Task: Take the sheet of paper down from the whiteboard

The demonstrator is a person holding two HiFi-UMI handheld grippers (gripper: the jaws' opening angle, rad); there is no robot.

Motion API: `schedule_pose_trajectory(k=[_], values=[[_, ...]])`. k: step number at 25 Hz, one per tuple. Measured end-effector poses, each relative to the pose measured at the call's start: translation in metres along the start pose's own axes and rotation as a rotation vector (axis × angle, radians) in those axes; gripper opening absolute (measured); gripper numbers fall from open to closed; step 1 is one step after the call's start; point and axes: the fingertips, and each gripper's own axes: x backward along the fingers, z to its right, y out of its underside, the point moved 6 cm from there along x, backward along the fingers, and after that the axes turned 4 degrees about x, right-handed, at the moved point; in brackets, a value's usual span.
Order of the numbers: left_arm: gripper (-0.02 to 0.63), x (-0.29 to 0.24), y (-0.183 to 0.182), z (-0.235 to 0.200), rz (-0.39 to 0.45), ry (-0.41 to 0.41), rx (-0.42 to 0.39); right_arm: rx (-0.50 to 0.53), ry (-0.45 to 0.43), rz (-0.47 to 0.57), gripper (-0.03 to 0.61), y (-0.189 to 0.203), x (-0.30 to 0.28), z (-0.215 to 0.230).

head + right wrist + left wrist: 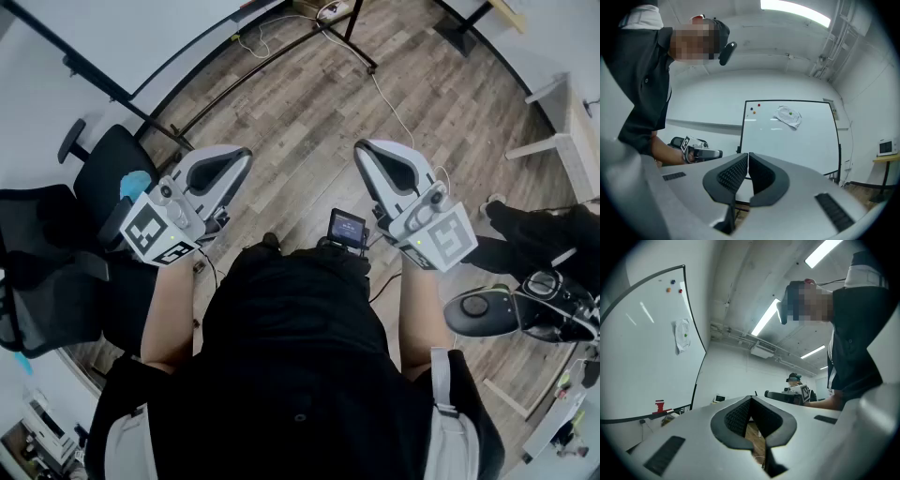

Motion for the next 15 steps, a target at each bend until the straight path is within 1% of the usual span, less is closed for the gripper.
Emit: schedule_pose_trajectory(k=[3, 6, 11, 15], values=[[0.011, 0.025, 0.002, -0.013, -0.013, -0.031, 0.017, -0.029, 0.007, -0.004, 0.020, 0.003, -0.016, -0.009], [0.011, 0.040, -0.002, -0.028, -0.026, -0.046, 0.020, -0.036, 0.019, -0.021, 0.020, 0.005, -0.028, -0.011], [0.009, 0.039, -0.005, -0.061, -0.049, -0.045, 0.011, -0.022, 0.085, -0.015, 0.021, 0.004, -0.045, -0.006], [0.009, 0.041, 0.005, -0.087, -0.039, -0.036, 0.057, -0.024, 0.134, -0.053, 0.021, 0.015, -0.054, -0.005]])
